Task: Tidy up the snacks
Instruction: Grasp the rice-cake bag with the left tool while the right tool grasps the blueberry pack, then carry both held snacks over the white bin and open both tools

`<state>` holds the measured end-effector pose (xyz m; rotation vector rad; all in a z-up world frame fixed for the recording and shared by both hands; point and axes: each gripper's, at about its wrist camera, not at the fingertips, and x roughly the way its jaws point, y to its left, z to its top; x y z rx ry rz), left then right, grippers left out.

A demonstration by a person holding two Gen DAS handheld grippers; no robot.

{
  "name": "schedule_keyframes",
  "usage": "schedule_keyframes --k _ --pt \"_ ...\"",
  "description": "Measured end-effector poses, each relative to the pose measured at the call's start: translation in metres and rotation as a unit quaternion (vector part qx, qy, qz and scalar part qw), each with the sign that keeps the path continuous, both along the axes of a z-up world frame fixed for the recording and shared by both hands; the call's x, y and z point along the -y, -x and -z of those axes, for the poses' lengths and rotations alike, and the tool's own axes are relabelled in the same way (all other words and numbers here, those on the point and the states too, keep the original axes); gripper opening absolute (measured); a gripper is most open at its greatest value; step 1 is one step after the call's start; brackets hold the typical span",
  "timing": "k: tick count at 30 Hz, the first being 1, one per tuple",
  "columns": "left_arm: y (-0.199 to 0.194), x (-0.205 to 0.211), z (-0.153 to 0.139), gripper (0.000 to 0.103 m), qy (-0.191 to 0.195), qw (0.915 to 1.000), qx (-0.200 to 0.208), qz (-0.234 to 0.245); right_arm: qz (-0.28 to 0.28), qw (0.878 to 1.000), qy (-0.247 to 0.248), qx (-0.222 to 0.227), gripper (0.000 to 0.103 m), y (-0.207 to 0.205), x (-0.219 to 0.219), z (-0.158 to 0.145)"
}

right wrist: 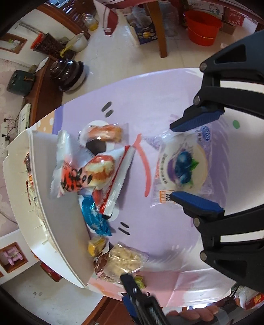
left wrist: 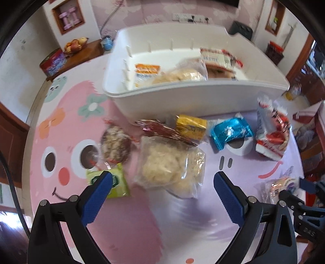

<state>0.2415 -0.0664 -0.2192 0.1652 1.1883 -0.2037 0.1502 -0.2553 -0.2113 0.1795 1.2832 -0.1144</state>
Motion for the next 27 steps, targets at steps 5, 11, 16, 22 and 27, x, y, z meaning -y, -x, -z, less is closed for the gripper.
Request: schedule_keyframes --k 5,11,16,22,27 --pt "-0.011 0.016 0.023 0.099 -0.023 0.9994 -0.022 0.012 -0.014 1.0 0.013 0.0 0.068 -0.008 -0.006 0.003" --pt "-0.019 0.028 0.043 0.1 -0.047 0.9981 -0.037 0.014 -0.033 0.999 0.032 -0.004 0.077 -0.017 -0.014 0.012" --pt "-0.026 0.032 0.045 0.099 -0.038 0.9986 -0.036 0.007 -0.034 0.999 0.022 -0.02 0.082 -0.02 -0.015 0.025" --pt "-0.03 0.025 0.043 0.07 0.008 0.9988 -0.048 0.008 -0.022 0.999 -0.005 -0.025 0.082 -0.021 -0.013 0.03" --pt "-0.023 0.023 0.037 0.056 0.012 0.9993 -0.035 0.003 -0.028 0.999 -0.011 -0.019 0.059 -0.018 -0.016 0.025"
